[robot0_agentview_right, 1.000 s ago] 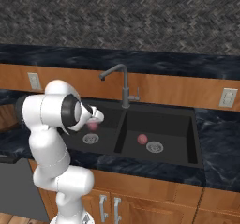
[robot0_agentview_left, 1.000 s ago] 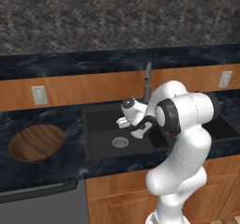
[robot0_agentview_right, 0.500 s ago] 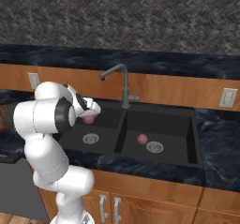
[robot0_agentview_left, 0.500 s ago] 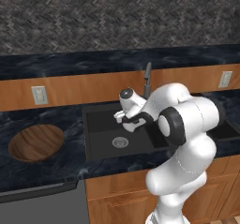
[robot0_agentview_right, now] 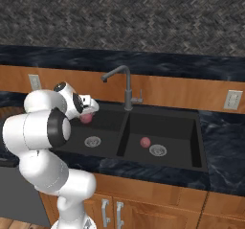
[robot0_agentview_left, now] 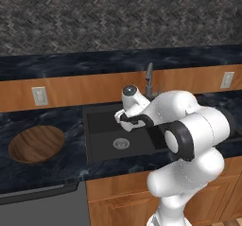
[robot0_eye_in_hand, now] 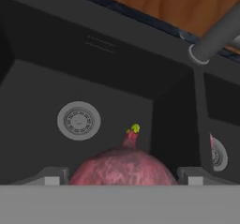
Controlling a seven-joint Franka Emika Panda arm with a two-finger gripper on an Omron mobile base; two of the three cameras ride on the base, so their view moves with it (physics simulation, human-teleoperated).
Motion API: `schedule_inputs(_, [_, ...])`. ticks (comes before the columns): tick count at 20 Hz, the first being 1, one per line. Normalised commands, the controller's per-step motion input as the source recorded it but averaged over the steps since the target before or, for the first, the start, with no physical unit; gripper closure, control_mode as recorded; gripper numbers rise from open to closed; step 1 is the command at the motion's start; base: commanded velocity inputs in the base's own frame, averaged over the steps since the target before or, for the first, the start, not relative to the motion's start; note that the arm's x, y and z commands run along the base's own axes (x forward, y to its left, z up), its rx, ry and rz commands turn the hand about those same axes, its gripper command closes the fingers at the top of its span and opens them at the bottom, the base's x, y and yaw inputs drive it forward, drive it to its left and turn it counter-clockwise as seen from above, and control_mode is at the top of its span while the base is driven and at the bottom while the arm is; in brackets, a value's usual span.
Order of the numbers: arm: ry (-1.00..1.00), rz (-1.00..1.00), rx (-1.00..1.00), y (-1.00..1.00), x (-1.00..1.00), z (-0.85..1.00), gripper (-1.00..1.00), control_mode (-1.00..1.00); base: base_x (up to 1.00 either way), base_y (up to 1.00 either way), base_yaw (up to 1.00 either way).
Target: Remove the onion and onion from the sink. Then move the bowl and cup from the counter to the sink for washing.
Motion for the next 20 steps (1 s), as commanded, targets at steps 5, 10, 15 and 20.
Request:
schedule_inputs(5, [0.00,0.15,0.00,0.11,-0.12,0.32,1.00,-1.00,0.00,0.00,0.00])
schedule_inputs(10, [0.00,0.07,0.00,0.01,-0.17,0.34,1.00,-1.00,0.00,0.00,0.00])
schedule_inputs(15, [0.01,0.00,0.00,0.00,-0.16,0.32,1.00,-1.00,0.00,0.00,0.00])
schedule_inputs(20, [0.09,0.00,0.00,0.00,-0.21,0.27,1.00,-1.00,0.00,0.00,0.00])
